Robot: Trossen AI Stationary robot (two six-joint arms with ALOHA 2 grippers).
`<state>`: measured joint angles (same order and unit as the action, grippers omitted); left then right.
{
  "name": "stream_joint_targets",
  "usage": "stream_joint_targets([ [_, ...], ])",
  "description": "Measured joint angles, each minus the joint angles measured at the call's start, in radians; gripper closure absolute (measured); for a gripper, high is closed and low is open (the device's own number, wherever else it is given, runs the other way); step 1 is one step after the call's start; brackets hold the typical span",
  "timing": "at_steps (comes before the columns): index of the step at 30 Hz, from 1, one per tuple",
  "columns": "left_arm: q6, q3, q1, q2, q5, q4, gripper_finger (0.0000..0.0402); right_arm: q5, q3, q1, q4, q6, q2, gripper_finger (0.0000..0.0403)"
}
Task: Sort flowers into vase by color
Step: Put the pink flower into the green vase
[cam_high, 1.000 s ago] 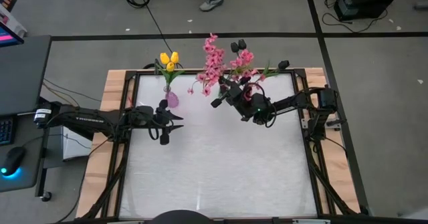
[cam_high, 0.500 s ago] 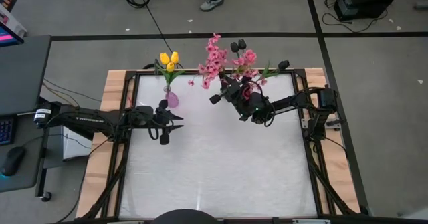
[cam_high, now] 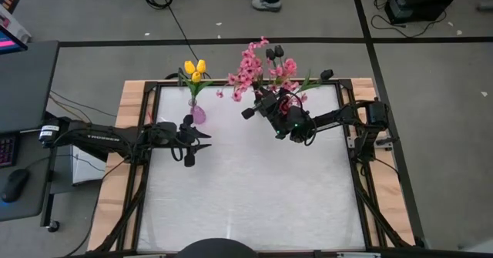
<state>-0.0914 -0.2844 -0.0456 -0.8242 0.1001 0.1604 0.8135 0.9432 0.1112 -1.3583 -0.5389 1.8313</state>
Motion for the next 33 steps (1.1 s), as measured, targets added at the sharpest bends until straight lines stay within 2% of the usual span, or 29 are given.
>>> stream_joint_targets([
  [8,0.000,0.000,0.000,0.000,0.000,0.000,0.0255,0.011,0.000,0.001,-0.020,-0.049,-0.003,0.0376],
  [20,0.000,0.000,0.000,0.000,0.000,0.000,0.0255,0.089,0.007,-0.014,-0.035,-0.157,-0.004,0.0329],
  [26,0.000,0.000,0.000,0.000,0.000,0.000,0.0255,0.103,0.047,-0.018,-0.032,-0.240,-0.005,0.0329],
  [33,0.000,0.000,0.000,0.000,0.000,0.000,0.0255,0.113,0.054,-0.024,-0.027,-0.243,-0.006,0.0330],
])
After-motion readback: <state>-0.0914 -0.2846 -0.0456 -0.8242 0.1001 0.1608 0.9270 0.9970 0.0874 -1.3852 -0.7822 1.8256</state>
